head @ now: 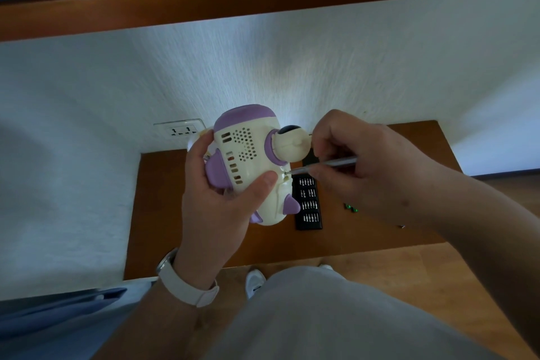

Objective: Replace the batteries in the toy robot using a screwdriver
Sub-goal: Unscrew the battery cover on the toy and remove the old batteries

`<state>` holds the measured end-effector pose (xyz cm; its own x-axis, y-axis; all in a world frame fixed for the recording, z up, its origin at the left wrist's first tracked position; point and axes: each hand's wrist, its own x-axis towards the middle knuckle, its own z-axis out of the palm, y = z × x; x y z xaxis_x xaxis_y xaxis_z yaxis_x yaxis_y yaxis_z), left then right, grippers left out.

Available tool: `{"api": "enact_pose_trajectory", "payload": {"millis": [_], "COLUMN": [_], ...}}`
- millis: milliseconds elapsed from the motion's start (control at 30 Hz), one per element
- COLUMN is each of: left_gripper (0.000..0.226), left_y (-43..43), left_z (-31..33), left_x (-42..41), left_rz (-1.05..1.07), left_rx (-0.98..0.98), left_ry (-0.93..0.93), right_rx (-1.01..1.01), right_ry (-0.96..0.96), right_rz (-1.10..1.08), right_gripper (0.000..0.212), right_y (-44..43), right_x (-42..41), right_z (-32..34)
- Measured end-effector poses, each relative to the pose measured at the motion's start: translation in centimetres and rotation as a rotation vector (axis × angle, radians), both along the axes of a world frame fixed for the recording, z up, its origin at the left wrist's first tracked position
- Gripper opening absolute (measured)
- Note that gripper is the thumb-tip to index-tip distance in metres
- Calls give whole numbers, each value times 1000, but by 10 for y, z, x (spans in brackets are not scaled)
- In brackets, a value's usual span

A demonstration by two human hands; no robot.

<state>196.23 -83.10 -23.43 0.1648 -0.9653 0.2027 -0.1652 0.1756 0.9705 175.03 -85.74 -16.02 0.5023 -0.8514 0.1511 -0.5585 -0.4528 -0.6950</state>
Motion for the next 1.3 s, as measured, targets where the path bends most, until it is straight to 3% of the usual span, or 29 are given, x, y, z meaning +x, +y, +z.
{"api": "enact_pose_trajectory", "payload": {"millis": [367, 667, 767, 900, 1133, 1300], "left_gripper": [72, 75, 76, 75, 74, 72], "left_y": [5, 3, 1, 1, 0, -2], "left_z": [1, -1, 0, 2, 2, 3], "left_x": [-3, 0, 1, -1, -8, -9], "left_rz": [-15, -1, -9, -35, -44, -34], "left_rx": [8, 24, 11, 18, 38, 33], "left_ry": [8, 11, 6, 14, 33, 25], "right_rx": [-93, -10, -7, -62, -87, -43], "right_ry": [20, 13, -13, -46, -45, -21], "right_rz": [-71, -31, -69, -139, -95, -58], "right_gripper": [11, 25, 14, 17, 4, 22], "right_y": [7, 10, 11, 10, 8, 7], "right_x": [2, -3, -2, -3, -8, -12], "right_z": [-2, -2, -4, -5, -4, -1]}}
